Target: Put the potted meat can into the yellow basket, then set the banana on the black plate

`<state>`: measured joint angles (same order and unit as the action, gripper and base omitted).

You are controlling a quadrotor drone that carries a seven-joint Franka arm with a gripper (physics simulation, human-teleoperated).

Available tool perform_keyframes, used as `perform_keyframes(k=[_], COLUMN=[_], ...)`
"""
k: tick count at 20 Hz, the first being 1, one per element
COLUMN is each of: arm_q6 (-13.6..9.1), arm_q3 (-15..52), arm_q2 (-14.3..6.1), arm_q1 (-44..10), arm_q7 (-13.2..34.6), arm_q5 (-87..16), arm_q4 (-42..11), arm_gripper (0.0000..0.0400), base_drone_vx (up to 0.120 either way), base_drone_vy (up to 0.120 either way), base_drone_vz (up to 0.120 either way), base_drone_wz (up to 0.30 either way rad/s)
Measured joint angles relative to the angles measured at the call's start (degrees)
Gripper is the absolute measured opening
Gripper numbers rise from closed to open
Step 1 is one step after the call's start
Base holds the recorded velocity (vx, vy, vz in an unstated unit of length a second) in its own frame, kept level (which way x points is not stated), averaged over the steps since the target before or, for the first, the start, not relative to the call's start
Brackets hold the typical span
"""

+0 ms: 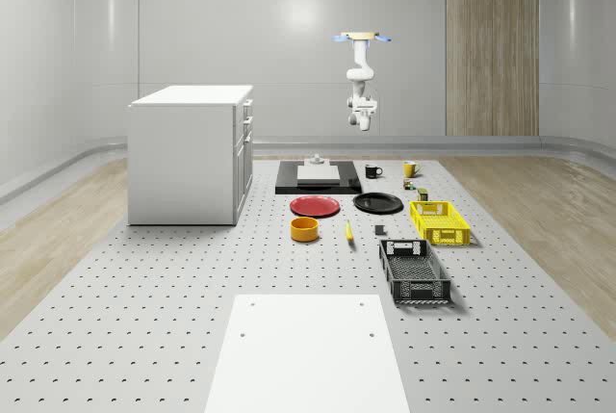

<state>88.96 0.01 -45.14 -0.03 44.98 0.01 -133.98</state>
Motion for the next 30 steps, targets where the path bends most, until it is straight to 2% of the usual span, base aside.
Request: perform_keyframes(k=[7,10,13,19,30], arm_q6=[-6.37,-8.32,-9.64,-10.78,-10.79], arm_q3=[0.09,0.13,0.15,0.19,0.25], arm_q2=[1.86,3.06,3.96,4.78,4.80], arm_q1=[-0.18,-0.23,-0.27,-0.34,-0.42], arm_q7=[-0.10,-0.12,-0.13,-0.16,-0.20], arm_q5=[0.07,0.09,0.10,0.13,0.14], arm_q4=[8.55,11.83,14.19,16.41,16.92], arm_gripper=[0.0400,0.0400,0.0400,0.0400,0.0400], base_drone_vx=[0.000,0.000,0.000,0.120,0.120], base_drone_vy=[0.000,0.000,0.107,0.120,0.120], base_drone_vz=[0.000,0.000,0.000,0.000,0.000], base_drone_wz=[0.000,0.000,0.000,0.000,0.000])
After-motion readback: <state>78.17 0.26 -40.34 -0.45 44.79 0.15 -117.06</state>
